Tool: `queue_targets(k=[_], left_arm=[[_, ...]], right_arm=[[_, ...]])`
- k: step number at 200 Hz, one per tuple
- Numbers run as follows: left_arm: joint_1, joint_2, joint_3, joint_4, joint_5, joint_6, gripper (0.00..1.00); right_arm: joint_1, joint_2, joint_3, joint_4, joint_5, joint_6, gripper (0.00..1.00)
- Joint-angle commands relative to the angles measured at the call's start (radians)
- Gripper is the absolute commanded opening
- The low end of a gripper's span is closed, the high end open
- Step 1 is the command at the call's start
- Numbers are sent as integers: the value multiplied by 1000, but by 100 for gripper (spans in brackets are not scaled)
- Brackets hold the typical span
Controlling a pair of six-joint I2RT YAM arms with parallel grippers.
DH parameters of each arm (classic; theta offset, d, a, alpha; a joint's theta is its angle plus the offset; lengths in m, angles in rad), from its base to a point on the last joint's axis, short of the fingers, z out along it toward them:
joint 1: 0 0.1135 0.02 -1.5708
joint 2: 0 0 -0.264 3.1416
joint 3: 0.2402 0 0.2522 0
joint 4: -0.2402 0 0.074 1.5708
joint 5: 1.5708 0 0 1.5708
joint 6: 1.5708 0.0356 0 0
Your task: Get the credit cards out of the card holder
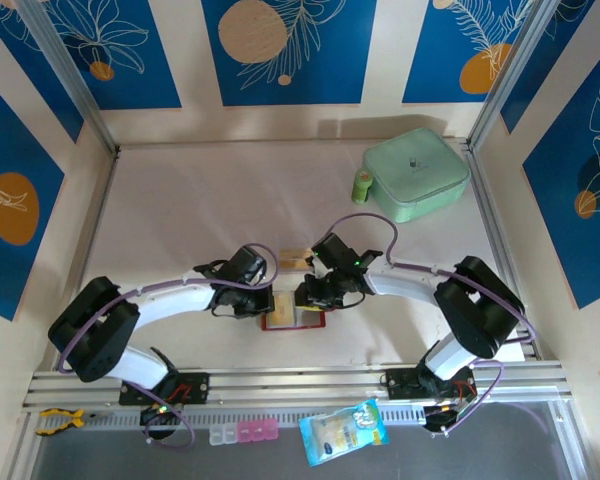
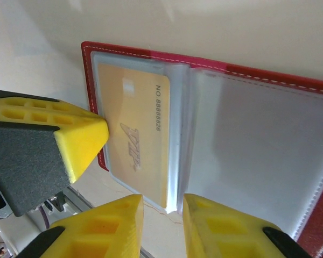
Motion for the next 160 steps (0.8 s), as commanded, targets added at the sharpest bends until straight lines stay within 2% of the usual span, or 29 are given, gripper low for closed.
queue_targets(k=[1,81,160], left_arm=[[10,1,-23,-6,-3,-8,4],[11,-48,1,-53,-38,0,6],[13,4,-17,-33,-20,3,4]], right_arm=[[8,25,22,39,-50,14,26],[17,83,47,71,-77,12,26],[25,119,66,72,-82,7,25]])
